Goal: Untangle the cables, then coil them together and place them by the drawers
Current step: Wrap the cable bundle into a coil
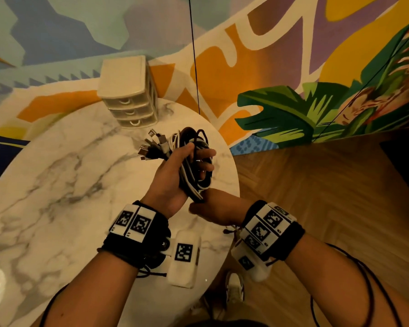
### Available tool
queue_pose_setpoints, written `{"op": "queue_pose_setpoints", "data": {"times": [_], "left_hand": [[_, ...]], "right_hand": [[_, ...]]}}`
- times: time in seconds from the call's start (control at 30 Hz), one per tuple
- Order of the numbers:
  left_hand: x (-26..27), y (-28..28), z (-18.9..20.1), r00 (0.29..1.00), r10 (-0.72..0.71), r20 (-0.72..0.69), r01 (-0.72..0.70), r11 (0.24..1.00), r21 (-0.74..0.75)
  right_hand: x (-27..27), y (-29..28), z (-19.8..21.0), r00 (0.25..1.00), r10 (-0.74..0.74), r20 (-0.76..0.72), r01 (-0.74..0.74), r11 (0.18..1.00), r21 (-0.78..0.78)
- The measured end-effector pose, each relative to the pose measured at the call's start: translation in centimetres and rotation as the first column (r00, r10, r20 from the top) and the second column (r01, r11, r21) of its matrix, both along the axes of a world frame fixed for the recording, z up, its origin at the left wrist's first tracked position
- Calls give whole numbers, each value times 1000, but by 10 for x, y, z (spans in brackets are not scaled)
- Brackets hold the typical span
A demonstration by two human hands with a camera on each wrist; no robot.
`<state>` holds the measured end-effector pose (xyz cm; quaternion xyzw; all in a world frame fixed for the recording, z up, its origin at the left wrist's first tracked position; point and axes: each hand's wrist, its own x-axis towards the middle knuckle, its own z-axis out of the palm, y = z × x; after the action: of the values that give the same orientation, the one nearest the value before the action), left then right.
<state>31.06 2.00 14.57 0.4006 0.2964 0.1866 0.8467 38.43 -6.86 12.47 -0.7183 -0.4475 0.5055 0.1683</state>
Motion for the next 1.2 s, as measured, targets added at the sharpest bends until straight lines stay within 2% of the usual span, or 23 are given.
{"op": "queue_pose_setpoints", "data": {"times": [0.1, 0.23, 0.37, 0.47, 0.57, 0.63, 0.73, 0.83, 0.9, 1.0, 1.07, 1.13, 1.2], "left_hand": [[0, 2, 1, 999, -21, 51, 19, 999, 36], [2, -1, 1, 997, 6, 73, -13, 995, 96], [-2, -4, 0, 997, 50, 63, -55, 996, 77], [-6, 0, 4, 993, 69, 96, -72, 997, 32], [-10, 9, 13, 986, -8, 167, 9, 1000, -4], [-14, 13, 16, 977, -138, 162, 137, 990, 17], [-18, 8, 14, 909, -415, 40, 409, 907, 97], [-16, -4, 15, 826, -505, -250, 559, 791, 248], [-15, -5, 17, 798, -461, -389, 586, 745, 319], [-19, 2, 7, 763, -419, -493, 615, 704, 355], [-21, 2, 0, 717, -393, -575, 671, 614, 417], [-21, 1, -4, 737, -267, -621, 645, 554, 526], [-19, 0, -6, 775, -126, -619, 569, 566, 597]], "right_hand": [[4, 1, 5, 1000, 22, 8, -22, 999, -27], [5, 0, 0, 999, -43, 0, 43, 999, -14], [6, -8, -9, 987, -147, -62, 148, 989, 4], [16, -16, -20, 987, -164, -3, 164, 986, 40], [32, -24, -28, 985, -147, 86, 145, 989, 22], [46, -25, -34, 977, -143, 155, 146, 989, -9], [69, -15, -47, 968, -48, 247, 72, 993, -89], [83, -4, -55, 955, 36, 296, 7, 990, -141], [78, -4, -31, 947, 75, 311, -27, 987, -157], [88, -6, -24, 934, 93, 345, -41, 987, -155], [93, -7, -18, 924, 121, 364, -66, 985, -160], [97, -6, -10, 932, 107, 346, -61, 988, -142], [99, -5, -1, 953, 64, 296, -39, 995, -90]]}}
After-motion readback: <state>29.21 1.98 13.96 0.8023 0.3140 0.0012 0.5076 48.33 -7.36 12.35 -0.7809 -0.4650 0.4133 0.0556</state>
